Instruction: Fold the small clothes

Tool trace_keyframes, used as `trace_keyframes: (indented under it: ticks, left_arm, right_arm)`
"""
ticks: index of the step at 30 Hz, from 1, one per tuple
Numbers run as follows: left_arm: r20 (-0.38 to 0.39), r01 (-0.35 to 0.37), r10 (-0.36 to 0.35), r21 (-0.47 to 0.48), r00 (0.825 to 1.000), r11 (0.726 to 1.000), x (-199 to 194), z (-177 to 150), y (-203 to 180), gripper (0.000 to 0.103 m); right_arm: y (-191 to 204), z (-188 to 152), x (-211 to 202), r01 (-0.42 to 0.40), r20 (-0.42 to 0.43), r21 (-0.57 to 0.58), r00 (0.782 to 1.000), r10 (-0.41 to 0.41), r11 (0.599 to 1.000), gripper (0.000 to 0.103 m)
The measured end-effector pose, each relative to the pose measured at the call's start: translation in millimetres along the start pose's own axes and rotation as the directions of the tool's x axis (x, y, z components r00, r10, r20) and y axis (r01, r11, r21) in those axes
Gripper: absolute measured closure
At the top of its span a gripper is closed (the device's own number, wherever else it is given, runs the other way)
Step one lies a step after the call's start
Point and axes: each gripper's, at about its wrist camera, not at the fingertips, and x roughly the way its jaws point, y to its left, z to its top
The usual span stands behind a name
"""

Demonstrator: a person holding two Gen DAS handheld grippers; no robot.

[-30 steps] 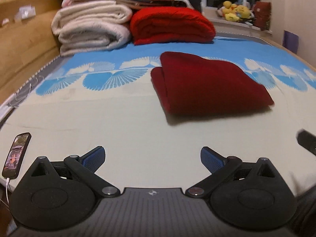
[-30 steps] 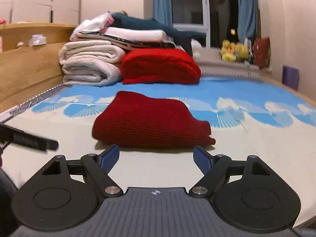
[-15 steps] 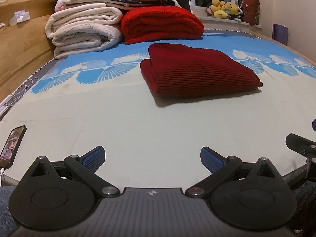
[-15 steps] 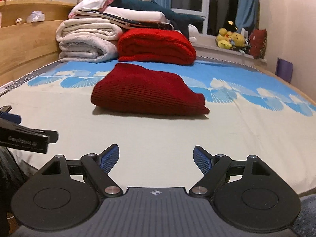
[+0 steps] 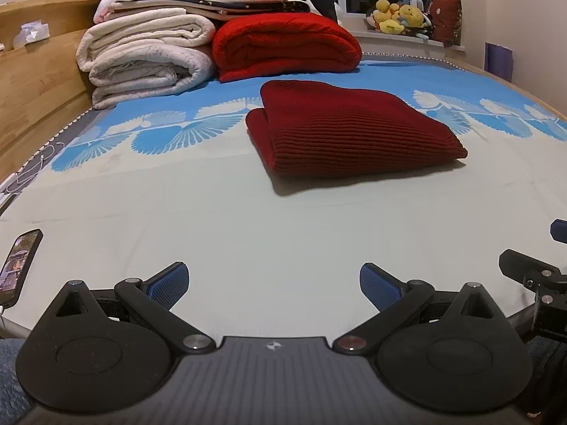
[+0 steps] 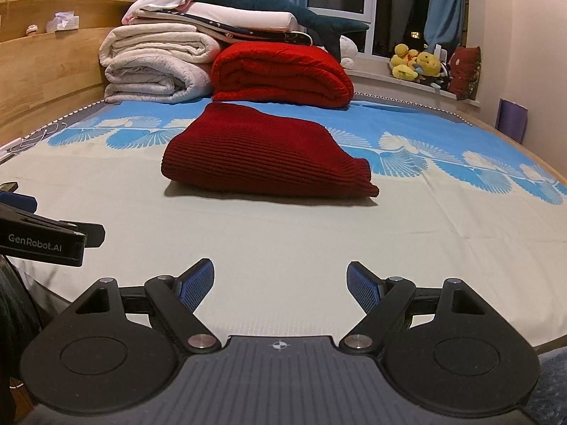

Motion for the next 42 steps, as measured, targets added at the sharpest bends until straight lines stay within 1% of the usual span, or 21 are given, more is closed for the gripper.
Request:
trace_keyframes:
  ticks: [23, 31, 42]
  left_arm:
    - [-0.002, -0.023, 0.023, 0.019, 1.0, 1.0, 3.7, 0.0, -7.2, 0.0]
    - [-0.005, -0.012, 0.013, 0.018, 1.0, 1.0, 3.8, 0.2, -9.5, 0.0]
    - [-0.009, -0.016, 0.016, 0.02, 1.0, 1.0, 5.2, 0.1, -7.7, 0.0]
  right_arm:
    - [5.3, 0.5, 3.4, 0.003, -0.013, -0.024, 1.0, -0.004, 1.0, 0.02]
    - [6.3, -0.7, 3.3, 0.005, -0.009, -0.027, 1.0, -0.005, 1.0, 0.019]
    - [7.5, -0.3, 3.1, 0.006, -0.006, -0.025, 1.0, -0.007, 1.0, 0.019]
